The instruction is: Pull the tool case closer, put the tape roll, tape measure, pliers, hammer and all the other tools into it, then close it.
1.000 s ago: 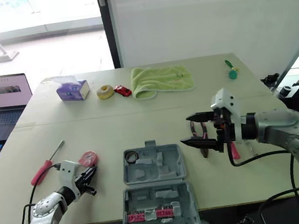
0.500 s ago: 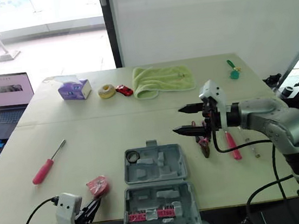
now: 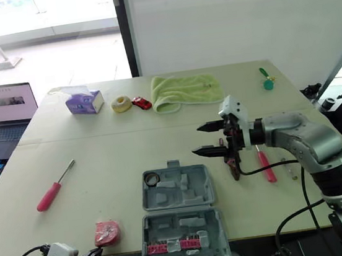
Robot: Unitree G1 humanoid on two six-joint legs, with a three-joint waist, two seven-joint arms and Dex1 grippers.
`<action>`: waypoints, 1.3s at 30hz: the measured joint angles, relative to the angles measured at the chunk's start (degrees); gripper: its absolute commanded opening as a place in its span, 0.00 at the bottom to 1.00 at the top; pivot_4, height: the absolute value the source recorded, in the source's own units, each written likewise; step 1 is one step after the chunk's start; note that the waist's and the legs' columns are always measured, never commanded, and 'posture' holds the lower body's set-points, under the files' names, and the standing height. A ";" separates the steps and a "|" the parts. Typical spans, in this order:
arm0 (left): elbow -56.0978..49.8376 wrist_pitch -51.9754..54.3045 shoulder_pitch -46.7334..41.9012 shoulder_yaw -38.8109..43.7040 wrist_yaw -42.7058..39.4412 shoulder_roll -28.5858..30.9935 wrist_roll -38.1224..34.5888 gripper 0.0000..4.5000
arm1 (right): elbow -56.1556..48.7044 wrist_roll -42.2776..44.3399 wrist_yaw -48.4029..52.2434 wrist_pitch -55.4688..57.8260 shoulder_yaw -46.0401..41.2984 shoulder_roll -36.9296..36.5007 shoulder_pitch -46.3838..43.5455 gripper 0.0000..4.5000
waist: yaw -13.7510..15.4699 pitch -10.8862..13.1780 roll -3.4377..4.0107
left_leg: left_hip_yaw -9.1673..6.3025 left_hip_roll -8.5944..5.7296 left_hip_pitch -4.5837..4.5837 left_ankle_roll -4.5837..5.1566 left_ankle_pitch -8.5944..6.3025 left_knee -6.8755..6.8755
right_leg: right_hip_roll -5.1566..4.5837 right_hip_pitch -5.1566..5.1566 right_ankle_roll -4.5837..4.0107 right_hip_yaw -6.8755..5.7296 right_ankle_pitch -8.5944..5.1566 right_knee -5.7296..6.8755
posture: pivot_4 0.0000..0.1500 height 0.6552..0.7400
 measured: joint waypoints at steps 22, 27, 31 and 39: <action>30.76 -22.35 -33.86 -5.68 -39.98 24.58 3.19 0.99 | -16.73 10.34 -3.43 11.38 -6.84 -1.31 8.63 1.00 | -1.17 0.14 0.25 | -0.03 0.02 -0.14 0.03 0.02 -0.30 | 0.09 -0.21 0.04 -0.01 0.07 -0.12 | 1.00 0.96; 34.11 -26.74 -36.27 -11.57 -39.14 22.68 8.07 0.99 | -17.87 11.47 -5.55 12.93 -8.13 -2.08 9.32 1.00 | -1.44 0.15 0.25 | -0.04 0.00 -0.13 0.04 0.03 -0.33 | 0.12 -0.25 0.25 -0.02 0.18 -0.08 | 1.00 0.96; 35.68 -30.91 -35.43 -13.94 -38.16 21.08 10.09 0.99 | -18.32 11.90 -6.52 13.70 -8.67 -3.17 9.74 1.00 | -1.34 0.15 0.25 | -0.06 0.02 -0.11 0.04 0.03 -0.32 | 0.13 -0.25 0.25 -0.02 0.18 0.00 | 1.00 0.96; 42.43 -36.57 -37.14 -15.71 -32.20 18.22 12.87 0.99 | -19.13 12.36 -6.91 14.00 -8.86 -4.42 9.81 1.00 | -1.24 0.14 0.25 | -0.08 0.01 -0.03 0.05 0.04 -0.26 | 0.12 -0.23 0.27 -0.02 0.18 0.18 | 1.00 0.96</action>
